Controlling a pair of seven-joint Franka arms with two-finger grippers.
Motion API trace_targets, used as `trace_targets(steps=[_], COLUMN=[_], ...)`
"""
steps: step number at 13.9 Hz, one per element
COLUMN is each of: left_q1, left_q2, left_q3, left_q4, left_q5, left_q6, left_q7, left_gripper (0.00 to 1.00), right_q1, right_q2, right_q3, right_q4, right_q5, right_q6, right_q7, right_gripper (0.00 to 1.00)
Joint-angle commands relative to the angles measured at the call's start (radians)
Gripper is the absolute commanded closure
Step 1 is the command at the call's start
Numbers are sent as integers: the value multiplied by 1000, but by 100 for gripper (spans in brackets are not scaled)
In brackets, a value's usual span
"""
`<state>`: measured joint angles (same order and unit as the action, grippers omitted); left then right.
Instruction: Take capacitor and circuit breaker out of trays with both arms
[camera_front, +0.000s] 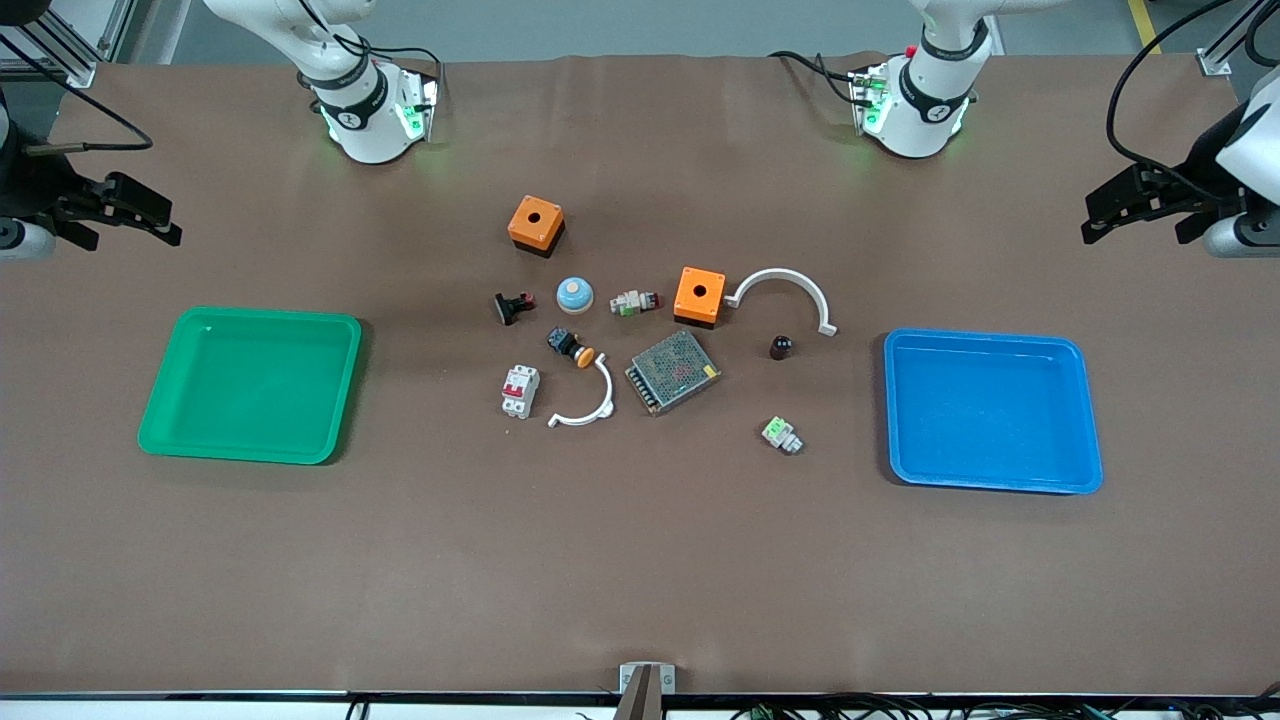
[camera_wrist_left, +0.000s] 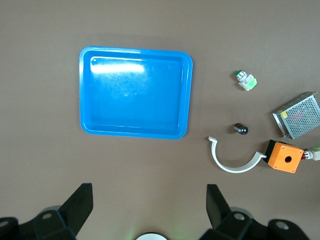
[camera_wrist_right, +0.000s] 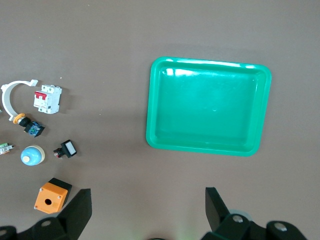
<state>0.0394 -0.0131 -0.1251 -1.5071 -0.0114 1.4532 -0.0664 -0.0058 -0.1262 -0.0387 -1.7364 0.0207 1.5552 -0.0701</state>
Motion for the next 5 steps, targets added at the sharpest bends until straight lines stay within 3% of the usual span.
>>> trace_targets(steps=[1, 5], left_q1=[-4, -6], left_q2=[5, 10], left_q3=[-1, -1], left_q4=[16, 16], left_q5=[24, 24], left_q6=[-11, -11], left_q7=[19, 17], left_gripper=[0, 0], right_q1=[-7, -7], right_q2=[-30, -30], right_q3=[5, 5], right_q4=[-20, -20], right_q5=[-21, -19], right_q6=[6, 17], right_q7=[-14, -14], right_gripper=[0, 0])
